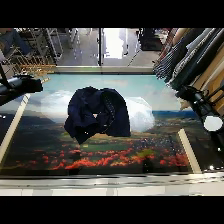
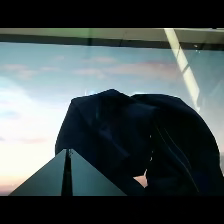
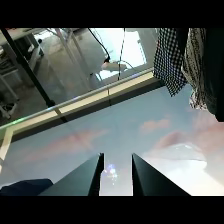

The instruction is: Fold the clothes and pants, and hang the long-sleeved shirts on hangers.

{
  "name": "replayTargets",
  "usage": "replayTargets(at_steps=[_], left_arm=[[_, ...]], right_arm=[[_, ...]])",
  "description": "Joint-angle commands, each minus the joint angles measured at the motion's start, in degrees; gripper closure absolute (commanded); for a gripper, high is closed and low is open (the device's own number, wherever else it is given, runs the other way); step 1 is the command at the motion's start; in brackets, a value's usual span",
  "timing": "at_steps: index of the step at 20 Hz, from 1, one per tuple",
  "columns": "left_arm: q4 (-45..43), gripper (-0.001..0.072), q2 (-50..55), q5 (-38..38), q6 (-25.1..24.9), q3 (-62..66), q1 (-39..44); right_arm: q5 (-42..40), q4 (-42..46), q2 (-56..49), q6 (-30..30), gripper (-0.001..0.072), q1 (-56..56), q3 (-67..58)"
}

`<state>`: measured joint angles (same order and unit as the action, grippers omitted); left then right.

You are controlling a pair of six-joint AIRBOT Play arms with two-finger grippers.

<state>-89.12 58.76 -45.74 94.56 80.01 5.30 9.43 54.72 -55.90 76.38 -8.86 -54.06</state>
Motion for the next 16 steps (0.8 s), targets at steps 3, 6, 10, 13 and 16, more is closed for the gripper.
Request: replayTargets(at_steps=[3, 6, 10, 13, 16], left_arm=[[3.02, 0.0673, 0.09, 0.28, 2.14, 0.04, -0.04], [10.88, 0.0008, 1.38, -4.37, -0.52, 0.02, -0.04], [15.43, 0.0020, 9.75, -21.51, -16.09, -5.35, 3.28], [14.08, 0.0019, 15.28, -15.76, -16.68, -12.17, 4.96], [12.44, 0.0017, 19.17, -9.81, -23.34, -14.64, 5.73]], right_arm=[[1.42, -1.14, 0.48, 0.35, 0.0505, 0.04, 0.02], [14.16, -2.38, 0.24, 6.97, 0.0427, -0.07, 0.02], [39.06, -7.43, -5.27, 2.29, 0.0182, -0.04, 0.02], [49.22, -16.63, -11.63, -4.81, 0.0063, 0.20, 0.02], [49.20, -17.49, -17.20, -5.84, 0.0066, 1.95, 0.02]])
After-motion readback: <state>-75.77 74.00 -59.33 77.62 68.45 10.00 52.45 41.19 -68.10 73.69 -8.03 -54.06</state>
